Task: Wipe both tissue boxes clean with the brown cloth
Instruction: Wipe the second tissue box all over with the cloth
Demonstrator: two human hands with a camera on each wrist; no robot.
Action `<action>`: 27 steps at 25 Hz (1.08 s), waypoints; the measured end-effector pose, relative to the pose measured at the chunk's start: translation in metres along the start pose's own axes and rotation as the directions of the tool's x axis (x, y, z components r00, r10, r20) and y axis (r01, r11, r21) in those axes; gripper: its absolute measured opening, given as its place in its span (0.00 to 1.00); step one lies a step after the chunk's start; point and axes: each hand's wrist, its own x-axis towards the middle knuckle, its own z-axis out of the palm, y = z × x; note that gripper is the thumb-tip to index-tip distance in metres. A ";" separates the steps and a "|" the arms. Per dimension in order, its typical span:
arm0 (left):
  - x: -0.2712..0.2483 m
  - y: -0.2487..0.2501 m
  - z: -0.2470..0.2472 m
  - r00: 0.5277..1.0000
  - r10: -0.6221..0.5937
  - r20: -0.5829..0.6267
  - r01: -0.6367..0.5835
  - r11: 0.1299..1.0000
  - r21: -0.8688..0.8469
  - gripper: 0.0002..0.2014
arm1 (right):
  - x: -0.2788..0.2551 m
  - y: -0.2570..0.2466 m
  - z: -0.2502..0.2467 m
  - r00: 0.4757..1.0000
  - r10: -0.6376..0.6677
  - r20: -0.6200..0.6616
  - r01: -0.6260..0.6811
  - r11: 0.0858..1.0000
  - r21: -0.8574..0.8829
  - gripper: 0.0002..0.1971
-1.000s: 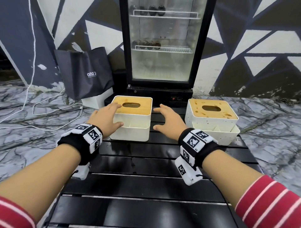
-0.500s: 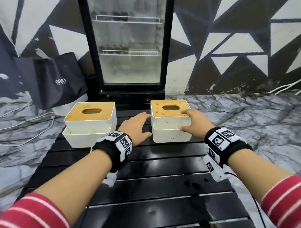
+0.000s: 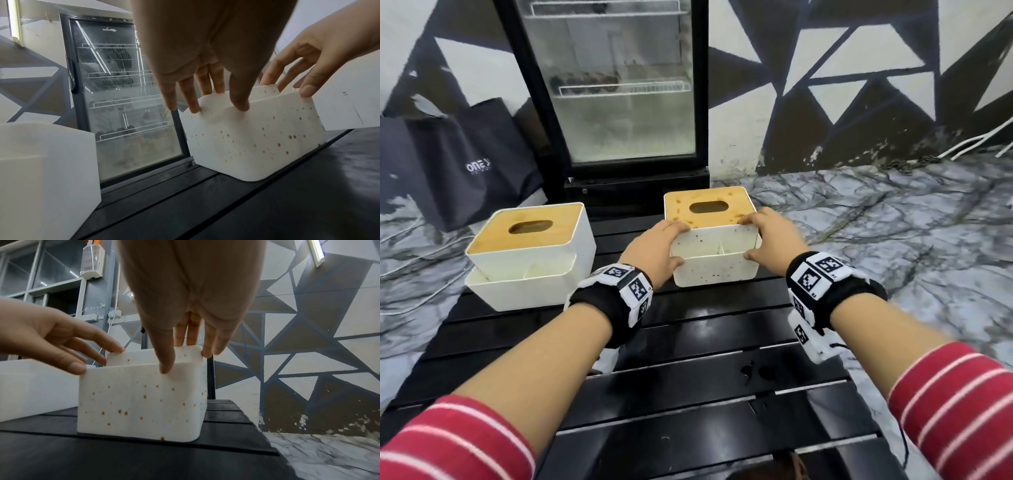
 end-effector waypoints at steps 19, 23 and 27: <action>-0.218 0.004 -0.033 1.000 -0.023 0.000 0.022 0.995 -0.099 0.27 | -0.183 -0.091 0.000 0.982 -0.130 0.138 0.119 0.989 0.084 0.26; -0.261 0.002 -0.037 1.000 -0.018 -0.020 0.016 0.994 -0.104 0.28 | -0.217 -0.108 0.005 0.976 -0.173 0.133 0.161 0.982 0.096 0.27; -0.296 0.003 -0.040 0.999 -0.018 -0.037 0.014 0.993 -0.118 0.27 | -0.247 -0.118 0.013 0.971 -0.207 0.116 0.192 0.973 0.129 0.27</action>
